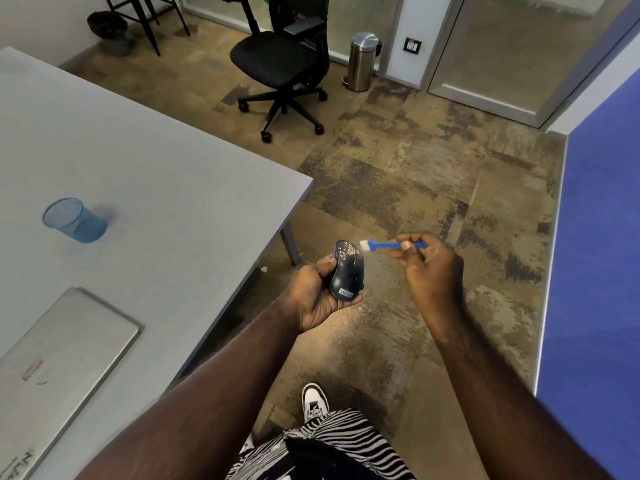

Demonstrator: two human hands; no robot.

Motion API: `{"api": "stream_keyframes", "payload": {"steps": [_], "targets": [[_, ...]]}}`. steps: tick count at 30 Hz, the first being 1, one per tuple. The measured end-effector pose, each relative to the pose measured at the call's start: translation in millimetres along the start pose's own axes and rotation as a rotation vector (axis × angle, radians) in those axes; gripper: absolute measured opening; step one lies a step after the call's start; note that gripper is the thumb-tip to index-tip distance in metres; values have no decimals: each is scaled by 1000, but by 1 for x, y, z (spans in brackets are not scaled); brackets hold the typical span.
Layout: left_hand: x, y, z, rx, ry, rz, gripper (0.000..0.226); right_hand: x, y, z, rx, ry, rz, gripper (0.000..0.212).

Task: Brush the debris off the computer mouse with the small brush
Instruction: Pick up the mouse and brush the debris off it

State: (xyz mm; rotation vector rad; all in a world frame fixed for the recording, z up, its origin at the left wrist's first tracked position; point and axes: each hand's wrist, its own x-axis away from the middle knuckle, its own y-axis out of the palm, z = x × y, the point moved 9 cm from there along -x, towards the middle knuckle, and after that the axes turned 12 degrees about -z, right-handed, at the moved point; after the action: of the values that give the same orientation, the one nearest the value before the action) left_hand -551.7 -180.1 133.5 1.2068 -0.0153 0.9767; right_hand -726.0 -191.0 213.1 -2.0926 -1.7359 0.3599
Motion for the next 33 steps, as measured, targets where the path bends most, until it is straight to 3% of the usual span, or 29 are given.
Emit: {"api": "stream_keyframes", "payload": {"steps": [5, 8, 12, 14, 19, 22, 25, 29, 33], "targets": [[1, 0, 0, -25, 0, 3, 39, 6, 0, -17, -137, -99, -54, 28], [0, 1, 1, -64, -3, 11, 35, 11, 14, -17, -80, -89, -125, 31], [3, 4, -4, -54, -24, -3, 29, -6, -2, 6, 10, 106, 30, 22], [3, 3, -5, -56, -27, 4, 28, -9, -8, 8, -31, 106, 60, 21], [2, 4, -2, -96, -24, 1, 34, -3, 11, -4, -73, 0, -69, 31], [2, 4, -4, -115, -35, 1, 33, -11, 5, 3, 72, 90, 0, 25], [2, 4, -7, -135, -38, 1, 32, -13, -3, -1, 24, 75, 34, 26], [0, 2, -5, -151, -41, 10, 29, -12, 16, -4, -12, 46, -108, 25], [0, -3, -9, -162, -56, 26, 31, -18, 4, -6, 95, 83, 6, 29]]}}
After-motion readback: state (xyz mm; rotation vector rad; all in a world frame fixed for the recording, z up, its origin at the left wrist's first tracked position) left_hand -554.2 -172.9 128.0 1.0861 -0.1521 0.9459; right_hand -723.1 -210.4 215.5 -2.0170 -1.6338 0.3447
